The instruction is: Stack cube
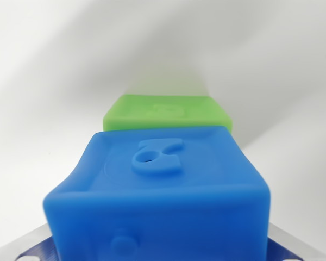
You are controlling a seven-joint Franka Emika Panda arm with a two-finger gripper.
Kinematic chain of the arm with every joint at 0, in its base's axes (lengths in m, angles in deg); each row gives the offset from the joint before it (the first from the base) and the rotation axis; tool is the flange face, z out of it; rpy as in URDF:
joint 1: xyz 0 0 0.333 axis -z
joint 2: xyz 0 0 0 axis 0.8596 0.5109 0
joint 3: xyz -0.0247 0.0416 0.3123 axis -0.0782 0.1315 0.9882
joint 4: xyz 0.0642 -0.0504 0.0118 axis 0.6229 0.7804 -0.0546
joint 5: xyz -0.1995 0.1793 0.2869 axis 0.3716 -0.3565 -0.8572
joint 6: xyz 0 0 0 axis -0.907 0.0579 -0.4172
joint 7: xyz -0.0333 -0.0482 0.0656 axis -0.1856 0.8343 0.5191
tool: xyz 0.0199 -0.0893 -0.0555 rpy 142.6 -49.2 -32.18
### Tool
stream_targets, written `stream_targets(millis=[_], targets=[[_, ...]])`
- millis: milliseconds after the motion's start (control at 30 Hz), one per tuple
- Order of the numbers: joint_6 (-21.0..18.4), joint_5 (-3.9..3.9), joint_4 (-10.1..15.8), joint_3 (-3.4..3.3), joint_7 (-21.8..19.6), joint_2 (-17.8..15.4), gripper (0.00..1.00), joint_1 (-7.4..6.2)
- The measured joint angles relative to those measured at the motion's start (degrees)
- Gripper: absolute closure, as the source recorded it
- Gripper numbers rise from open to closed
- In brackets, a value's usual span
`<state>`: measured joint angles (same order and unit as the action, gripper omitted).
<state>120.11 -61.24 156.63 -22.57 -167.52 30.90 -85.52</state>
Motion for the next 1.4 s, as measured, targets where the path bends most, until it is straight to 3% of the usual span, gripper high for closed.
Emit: stream_targets(millis=[67,100,1400], targets=[[0.08,-0.01,-0.02,0.00,0.01,0.10,1.00,0.00],[0.11,-0.01,-0.02,0.00,0.01,0.12,0.00,0.00],[-0.02,-0.02,-0.06,0.01,0.02,-0.08,0.00,0.00]])
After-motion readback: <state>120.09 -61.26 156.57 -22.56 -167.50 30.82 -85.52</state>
